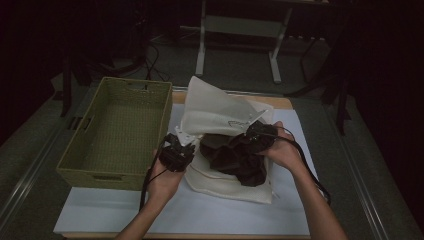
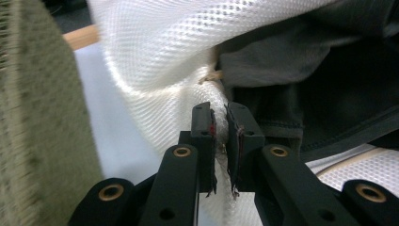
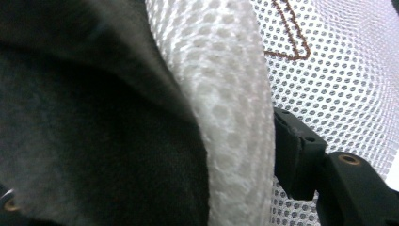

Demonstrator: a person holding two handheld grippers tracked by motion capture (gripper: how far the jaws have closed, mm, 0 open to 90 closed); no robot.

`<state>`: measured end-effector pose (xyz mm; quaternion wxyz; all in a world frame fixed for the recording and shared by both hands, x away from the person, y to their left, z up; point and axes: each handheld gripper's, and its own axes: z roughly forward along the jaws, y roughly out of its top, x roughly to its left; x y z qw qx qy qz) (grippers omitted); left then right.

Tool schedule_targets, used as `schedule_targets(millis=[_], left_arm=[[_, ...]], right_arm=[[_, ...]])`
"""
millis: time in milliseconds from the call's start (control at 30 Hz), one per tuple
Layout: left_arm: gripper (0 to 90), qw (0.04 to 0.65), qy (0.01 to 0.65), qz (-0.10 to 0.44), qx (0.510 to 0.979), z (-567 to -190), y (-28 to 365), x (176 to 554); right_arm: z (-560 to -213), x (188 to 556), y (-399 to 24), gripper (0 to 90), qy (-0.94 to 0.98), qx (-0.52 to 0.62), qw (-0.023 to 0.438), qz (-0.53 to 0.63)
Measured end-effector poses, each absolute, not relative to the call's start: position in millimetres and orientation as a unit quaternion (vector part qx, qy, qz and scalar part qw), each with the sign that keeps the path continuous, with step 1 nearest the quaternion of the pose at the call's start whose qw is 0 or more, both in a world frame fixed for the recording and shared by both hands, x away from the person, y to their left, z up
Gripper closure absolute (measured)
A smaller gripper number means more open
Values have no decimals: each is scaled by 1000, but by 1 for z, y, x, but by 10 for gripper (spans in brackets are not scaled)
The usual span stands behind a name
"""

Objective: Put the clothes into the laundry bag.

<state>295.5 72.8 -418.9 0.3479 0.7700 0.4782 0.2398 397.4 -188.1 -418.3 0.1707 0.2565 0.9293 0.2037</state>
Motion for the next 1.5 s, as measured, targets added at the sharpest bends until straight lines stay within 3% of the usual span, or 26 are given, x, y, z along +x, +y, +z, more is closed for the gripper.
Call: schedule_targets(millis=[100, 200, 300, 700, 867, 1100, 1300, 1500], left_arm=[[808, 342, 486, 241, 768, -415, 81, 292], [620, 358, 491, 248, 754, -412, 84, 295], [559, 364, 479, 233, 764, -411, 79, 301], [521, 279, 467, 249, 801, -442, 41, 336], [556, 256, 484, 245, 800, -449, 43, 343], [802, 239, 482, 241, 808, -451, 51, 338], [841, 222, 469, 252, 817, -454, 47, 319], [842, 213, 472, 238, 821, -465, 53, 315]], right_arm=[[-420, 395, -183, 419, 934, 246, 163, 201], [-422, 391, -179, 403, 940, 230, 154, 201], [-424, 388, -174, 358, 945, 218, 139, 200], [-402, 371, -186, 228, 935, 206, 111, 266], [-398, 353, -207, 173, 919, 222, 128, 300], [-422, 343, -228, 105, 909, 279, 145, 272], [-457, 353, -243, 99, 897, 353, 148, 220], [-474, 369, -250, 387, 895, 371, 176, 173]])
